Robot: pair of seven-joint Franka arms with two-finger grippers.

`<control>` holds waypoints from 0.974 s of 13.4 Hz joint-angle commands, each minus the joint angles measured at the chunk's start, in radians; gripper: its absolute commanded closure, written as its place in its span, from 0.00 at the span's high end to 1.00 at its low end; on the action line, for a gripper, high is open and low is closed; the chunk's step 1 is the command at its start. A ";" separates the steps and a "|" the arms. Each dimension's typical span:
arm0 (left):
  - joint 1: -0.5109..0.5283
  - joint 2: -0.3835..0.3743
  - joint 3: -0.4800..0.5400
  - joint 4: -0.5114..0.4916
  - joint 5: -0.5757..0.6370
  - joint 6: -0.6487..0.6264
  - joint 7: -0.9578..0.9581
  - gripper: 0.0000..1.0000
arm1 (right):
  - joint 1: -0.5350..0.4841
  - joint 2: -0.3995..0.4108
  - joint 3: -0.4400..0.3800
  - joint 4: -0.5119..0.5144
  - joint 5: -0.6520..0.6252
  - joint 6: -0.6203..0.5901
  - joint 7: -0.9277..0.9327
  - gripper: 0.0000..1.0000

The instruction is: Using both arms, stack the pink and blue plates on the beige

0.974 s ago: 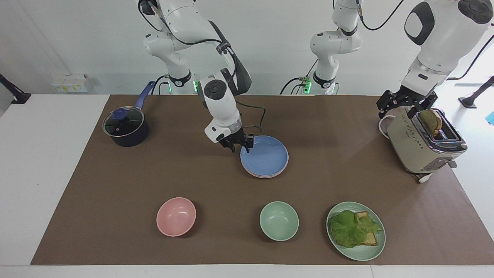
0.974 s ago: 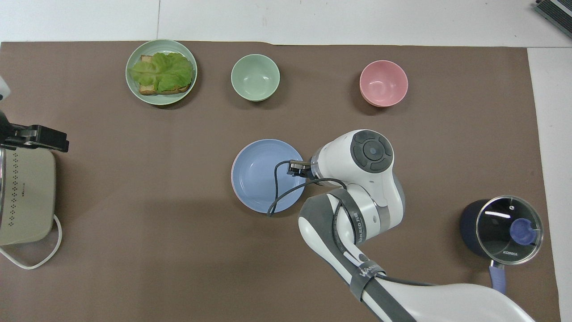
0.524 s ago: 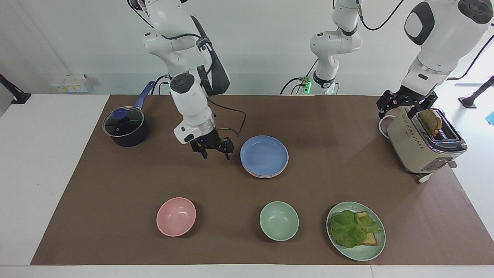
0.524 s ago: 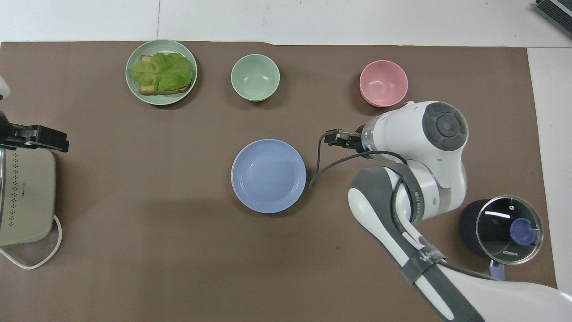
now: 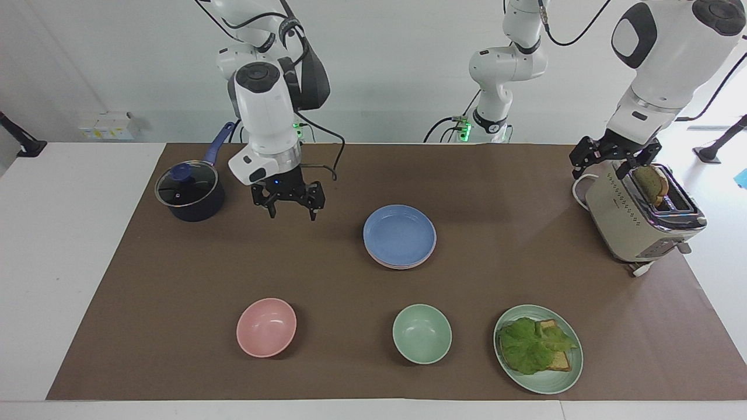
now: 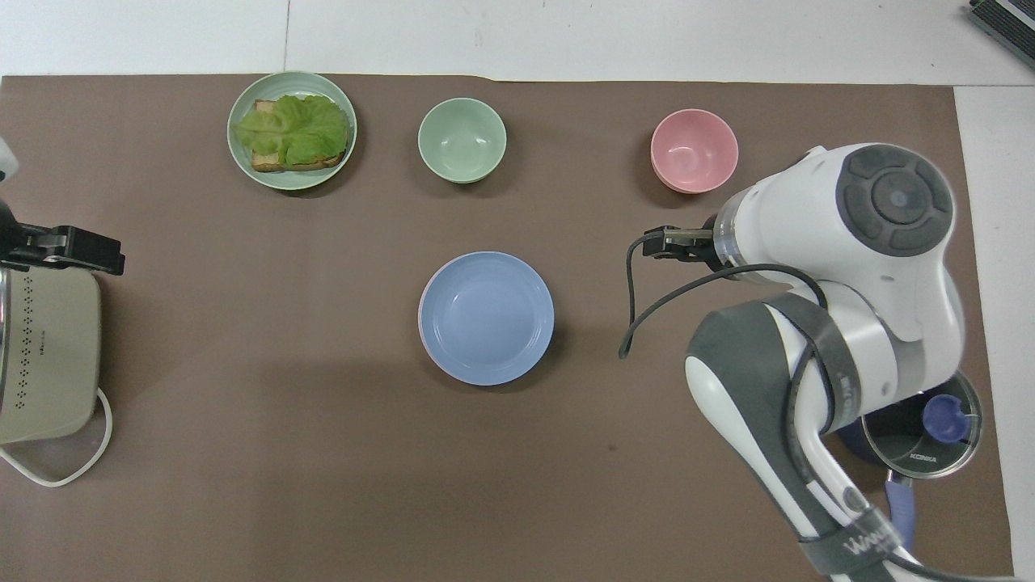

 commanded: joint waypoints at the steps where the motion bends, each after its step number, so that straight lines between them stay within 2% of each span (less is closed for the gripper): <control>1: -0.002 -0.013 0.003 0.000 0.001 -0.012 0.003 1.00 | -0.048 -0.088 0.005 0.006 -0.008 -0.080 -0.013 1.00; 5: -0.002 -0.013 0.003 0.000 0.001 -0.012 0.005 1.00 | -0.100 -0.169 -0.004 0.050 -0.005 -0.212 -0.016 1.00; 13: -0.002 -0.013 0.003 0.000 0.001 -0.012 0.003 1.00 | -0.239 -0.171 -0.005 0.239 0.000 -0.442 -0.024 1.00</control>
